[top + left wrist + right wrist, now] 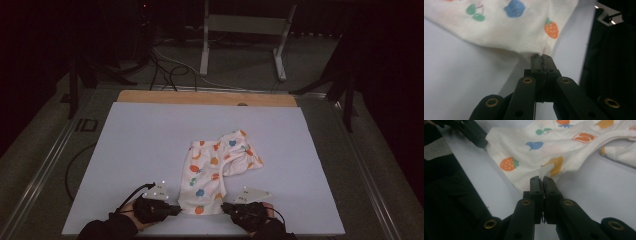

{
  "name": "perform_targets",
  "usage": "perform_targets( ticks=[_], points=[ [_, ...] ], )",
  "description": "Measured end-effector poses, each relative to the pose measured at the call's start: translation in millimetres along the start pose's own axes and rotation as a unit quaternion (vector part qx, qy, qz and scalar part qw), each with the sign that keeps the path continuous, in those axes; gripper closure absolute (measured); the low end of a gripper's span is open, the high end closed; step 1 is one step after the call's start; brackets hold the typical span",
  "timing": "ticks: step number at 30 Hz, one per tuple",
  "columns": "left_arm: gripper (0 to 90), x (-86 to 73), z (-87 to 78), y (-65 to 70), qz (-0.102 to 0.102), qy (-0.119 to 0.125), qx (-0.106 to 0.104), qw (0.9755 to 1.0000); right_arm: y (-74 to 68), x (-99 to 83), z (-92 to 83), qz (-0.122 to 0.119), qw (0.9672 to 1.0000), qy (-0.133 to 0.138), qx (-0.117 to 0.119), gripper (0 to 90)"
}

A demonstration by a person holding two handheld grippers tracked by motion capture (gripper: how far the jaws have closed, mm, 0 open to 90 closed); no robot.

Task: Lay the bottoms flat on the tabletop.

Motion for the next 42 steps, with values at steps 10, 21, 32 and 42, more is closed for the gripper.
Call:
perform_targets(
  ticks=[10, 21, 32, 42],
  points=[
    [50.9, -5.7, -12.0, 0.1, 0.005, 0.004, -0.001, 1.0, 3.0, -2.6, -9.8, 0.018, 0.9996, 0.019, 0.007, 45.6],
    [0.2, 6.4, -20.5, -14.9, 0.014, 0.061, 0.05, 0.9968, 46.8, 13.1, -12.9, 0.023, 0.9963, 0.078, -0.027, 13.6],
    [0.2, 14.3, -32.9, -30.9, 0.032, 0.115, 0.126, 0.9848, 112.1, 14.2, -0.2, 0.044, 0.9923, 0.07, -0.092, 16.0],
    [0.2, 14.1, -34.4, -35.9, 0.019, 0.132, 0.128, 0.9828, 195.5, -3.6, 5.3, 0.109, 0.9754, 0.024, -0.19, 53.9]
  ],
)
Point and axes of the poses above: each handheld gripper's, and its own axes: z roughly forward along the jaws, x roughly out of its top, y roughly to its right, the point moved 10 cm from there along z, roughly forward along the jaws, and after that the axes turned 5 degrees about -x, right-handed, at the moved point
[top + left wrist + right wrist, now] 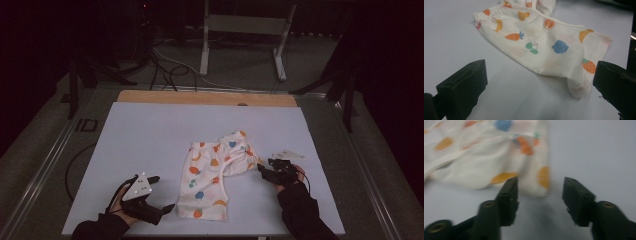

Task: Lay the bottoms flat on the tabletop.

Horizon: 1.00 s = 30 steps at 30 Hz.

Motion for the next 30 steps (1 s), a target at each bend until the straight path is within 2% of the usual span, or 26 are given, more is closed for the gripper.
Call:
perform_targets(
  ticks=[3, 6, 9, 10, 12, 14, 15, 18, 19, 22, 26, 30],
  points=[
    [0.2, -1.1, 0.7, -0.6, -0.003, -0.002, -0.002, 1.0, 8.6, 1.4, 8.2, 0.007, 0.9999, -0.008, -0.007, 59.4],
    [0.2, -1.8, 1.3, -1.1, -0.006, -0.002, -0.003, 1.0, 8.1, 2.3, 14.0, 0.015, 0.9997, -0.012, 0.011, 60.0],
    [0.2, -2.3, 2.0, -1.0, -0.007, -0.002, -0.007, 1.0, 3.1, 0.8, 17.4, 0.008, 0.9995, -0.019, 0.025, 60.0],
    [0.3, -2.1, 2.3, -1.2, -0.009, -0.001, -0.006, 0.9999, 1.7, 0.5, 18.1, 0.007, 0.9993, -0.019, 0.03, 62.4],
    [0.2, -2.3, 2.6, -0.9, -0.009, -0.001, -0.008, 0.9999, 0.2, -1.5, 19.2, -0.004, 0.9992, -0.026, 0.031, 73.2],
    [0.2, -2.4, 2.4, -0.8, -0.007, -0.002, -0.007, 0.9999, 0.6, 0.2, 18.1, -0.006, 0.9991, -0.029, 0.03, 88.6],
    [0.2, -2.2, 2.3, -1.0, -0.008, -0.001, -0.007, 0.9999, 1.4, 2.5, 17.0, -0.008, 0.9992, -0.026, 0.03, 89.6],
    [0.3, -1.9, 1.6, -1.5, -0.01, 0.001, -0.007, 0.9999, 5.5, 14.3, 11.3, 0.003, 0.9992, -0.014, 0.037, 90.0],
    [0.3, -1.9, 1.4, -1.8, -0.009, 0.0, -0.006, 0.9999, 7.4, 20.1, 8.2, 0.008, 0.9993, -0.004, 0.036, 90.0],
    [0.3, -1.5, 1.0, -3.0, -0.014, 0.004, -0.005, 0.9999, 7.5, 38.5, -2.4, 0.018, 0.9983, 0.023, 0.051, 90.0],
    [0.3, -0.5, 0.3, -3.3, -0.016, 0.007, -0.005, 0.9998, 0.5, 62.0, -13.1, 0.014, 0.9966, 0.052, 0.062, 90.0],
    [0.3, 0.1, -0.2, -4.0, -0.018, 0.01, -0.006, 0.9998, -11.2, 83.3, -16.1, 0.014, 0.9934, 0.075, 0.085, 90.0]
  ],
)
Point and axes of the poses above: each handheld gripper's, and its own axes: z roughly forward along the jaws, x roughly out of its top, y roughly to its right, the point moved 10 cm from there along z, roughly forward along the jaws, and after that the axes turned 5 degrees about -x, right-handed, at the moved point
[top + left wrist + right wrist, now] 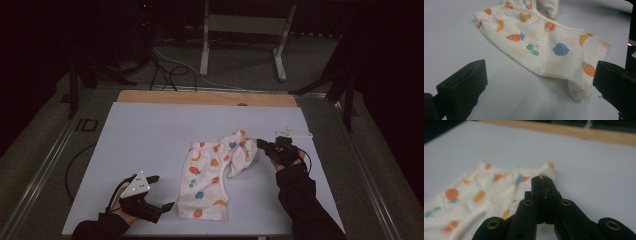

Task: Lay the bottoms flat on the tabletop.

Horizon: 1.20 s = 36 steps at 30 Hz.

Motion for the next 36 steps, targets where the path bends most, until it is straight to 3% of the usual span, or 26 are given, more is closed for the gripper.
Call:
perform_targets(
  ticks=[4, 7, 13, 17, 19, 21, 23, 26, 29, 32, 34, 36],
  points=[
    [0.3, 0.8, -1.1, -0.1, -0.003, 0.004, -0.001, 1.0, -7.7, 19.8, 5.9, -0.013, 0.9997, 0.022, -0.006, 90.0],
    [0.3, 2.6, -1.9, 0.7, -0.006, 0.012, -0.006, 0.9999, 1.1, 26.2, 15.3, -0.012, 0.9993, 0.017, -0.031, 90.0],
    [0.3, 2.4, -1.4, 0.6, -0.007, 0.013, -0.007, 0.9999, 19.2, 15.5, 40.0, 0.012, 0.9985, -0.017, -0.05, 90.0],
    [0.3, 2.0, -0.1, 0.8, -0.008, 0.013, -0.008, 0.9999, 20.8, 6.9, 56.8, 0.027, 0.998, -0.035, -0.046, 89.1],
    [0.3, 1.6, -0.1, 0.5, -0.008, 0.012, -0.007, 0.9999, 23.4, 4.2, 63.1, 0.031, 0.9972, -0.04, -0.055, 81.6],
    [0.3, 1.1, -0.2, 0.1, -0.008, 0.011, -0.006, 0.9999, 24.6, 3.8, 65.9, 0.042, 0.997, -0.038, -0.053, 65.3],
    [0.3, 1.5, -0.7, -0.1, -0.01, 0.012, -0.006, 0.9999, 27.9, 2.6, 64.2, 0.031, 0.9967, -0.04, -0.064, 54.2],
    [0.3, 2.2, -1.2, 0.1, -0.009, 0.013, -0.004, 0.9999, 32.1, 1.9, 54.4, 0.032, 0.9963, -0.031, -0.073, 46.9],
    [0.3, 3.0, -1.6, 0.2, -0.008, 0.015, -0.003, 0.9998, 40.0, -1.2, 39.6, 0.032, 0.9954, -0.017, -0.089, 46.4],
    [0.2, 3.3, -1.7, 1.2, -0.007, 0.015, -0.003, 0.9999, 49.4, -10.7, 24.4, 0.034, 0.9948, -0.02, -0.094, 48.9],
    [0.3, 4.7, -1.8, 1.7, -0.01, 0.016, -0.003, 0.9998, 53.3, -23.0, 15.4, 0.044, 0.9945, -0.033, -0.089, 51.4],
    [0.3, 9.3, -1.5, 4.6, -0.015, 0.022, -0.006, 0.9996, 53.6, -35.9, 12.1, 0.037, 0.994, -0.048, -0.091, 52.0]
  ],
)
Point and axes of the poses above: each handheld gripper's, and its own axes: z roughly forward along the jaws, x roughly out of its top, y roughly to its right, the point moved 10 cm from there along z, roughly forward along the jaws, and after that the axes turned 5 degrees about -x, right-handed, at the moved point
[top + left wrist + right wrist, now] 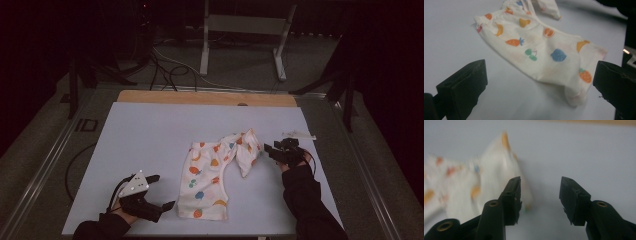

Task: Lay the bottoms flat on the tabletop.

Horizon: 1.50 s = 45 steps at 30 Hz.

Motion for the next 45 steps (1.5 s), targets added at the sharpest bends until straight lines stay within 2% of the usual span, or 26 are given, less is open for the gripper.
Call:
perform_targets(
  ticks=[2, 5, 10, 11, 13, 14, 16, 18, 21, 22, 23, 25, 26, 29, 30, 33, 36, 37, 38, 40, 41, 42, 45],
  points=[
    [0.3, 4.9, 2.0, 2.2, 0.006, 0.001, 0.008, 1.0, -0.7, -15.6, 0.7, -0.005, 0.9998, -0.018, 0.007, 51.8],
    [0.2, 14.1, 7.6, 8.5, 0.006, 0.006, 0.004, 1.0, -8.0, -36.8, 9.0, -0.016, 0.9986, -0.047, 0.02, 50.8],
    [0.3, 36.7, 32.0, 20.0, 0.021, -0.004, -0.016, 0.9996, -17.0, -38.6, 22.3, -0.025, 0.9977, -0.058, 0.026, 54.6],
    [0.3, 42.8, 39.3, 22.9, 0.026, -0.006, -0.019, 0.9995, -17.3, -37.0, 24.2, -0.024, 0.9978, -0.057, 0.024, 57.4],
    [1.9, 56.7, 55.6, 32.2, 0.037, -0.003, -0.042, 0.9984, -15.7, -33.2, 26.5, -0.026, 0.9981, -0.054, 0.015, 61.3],
    [3.1, 62.6, 64.9, 36.1, 0.039, -0.007, -0.048, 0.9981, -14.4, -31.2, 27.1, -0.026, 0.9983, -0.052, 0.009, 63.5],
    [6.3, 72.9, 84.9, 44.9, 0.048, -0.015, -0.06, 0.9969, -13.3, -28.3, 27.7, -0.022, 0.9985, -0.048, 0.012, 67.4],
    [8.5, 80.0, 105.6, 51.1, 0.06, -0.03, -0.064, 0.9957, -12.8, -27.0, 27.8, -0.026, 0.9985, -0.047, 0.012, 71.5],
    [16.1, 86.1, 136.2, 58.3, 0.065, -0.051, -0.074, 0.9939, -12.5, -26.0, 27.9, -0.026, 0.9985, -0.047, 0.013, 76.2],
    [17.3, 85.8, 148.5, 59.6, 0.063, -0.065, -0.075, 0.993, -12.6, -25.9, 27.9, -0.026, 0.9985, -0.047, 0.013, 78.3],
    [23.7, 85.5, 155.3, 60.1, 0.065, -0.07, -0.075, 0.9925, -12.2, -25.4, 27.7, -0.028, 0.9985, -0.045, 0.012, 79.5],
    [25.8, 82.2, 174.8, 61.0, 0.061, -0.089, -0.075, 0.9913, -12.8, -25.2, 27.5, -0.026, 0.9985, -0.045, 0.017, 83.0],
    [30.9, 80.3, 182.6, 61.8, 0.06, -0.096, -0.078, 0.9906, -13.1, -24.6, 27.3, -0.026, 0.9986, -0.043, 0.017, 85.4],
    [36.4, 72.6, 202.5, 58.7, 0.06, -0.129, -0.063, 0.9879, -14.5, -23.4, 26.7, -0.034, 0.9984, -0.042, 0.017, 88.8],
    [36.7, 70.5, 208.1, 55.1, 0.059, -0.141, -0.048, 0.9871, -15.3, -23.0, 26.5, -0.037, 0.9983, -0.041, 0.019, 89.0],
    [41.2, 68.4, 221.7, 48.8, 0.053, -0.157, -0.032, 0.9857, -17.4, -21.5, 25.4, -0.042, 0.9982, -0.038, 0.021, 89.3],
    [50.0, 67.2, 230.8, 44.9, 0.044, -0.165, -0.028, 0.9849, -18.7, -20.2, 24.4, -0.045, 0.9982, -0.033, 0.022, 89.3],
    [55.8, 67.7, 233.0, 44.5, 0.044, -0.163, -0.029, 0.9852, -18.7, -20.2, 23.6, -0.046, 0.9981, -0.034, 0.021, 89.3],
    [59.7, 68.8, 234.4, 42.5, 0.049, -0.162, -0.023, 0.9853, -19.0, -20.0, 23.3, -0.045, 0.9982, -0.033, 0.021, 89.3],
    [72.2, 70.2, 235.4, 40.1, 0.044, -0.162, -0.018, 0.9857, -19.3, -19.7, 23.1, -0.043, 0.9983, -0.033, 0.022, 89.3],
    [72.2, 71.4, 237.4, 34.7, 0.043, -0.16, -0.006, 0.9862, -18.8, -19.6, 23.0, -0.044, 0.9983, -0.032, 0.022, 89.3],
    [84.2, 72.0, 237.7, 33.9, 0.045, -0.161, -0.006, 0.9859, -18.6, -19.8, 22.5, -0.045, 0.9983, -0.03, 0.024, 89.3],
    [89.5, 71.9, 237.0, 34.0, 0.048, -0.164, -0.008, 0.9853, -18.5, -20.4, 21.4, -0.046, 0.9982, -0.031, 0.022, 89.3]
  ],
)
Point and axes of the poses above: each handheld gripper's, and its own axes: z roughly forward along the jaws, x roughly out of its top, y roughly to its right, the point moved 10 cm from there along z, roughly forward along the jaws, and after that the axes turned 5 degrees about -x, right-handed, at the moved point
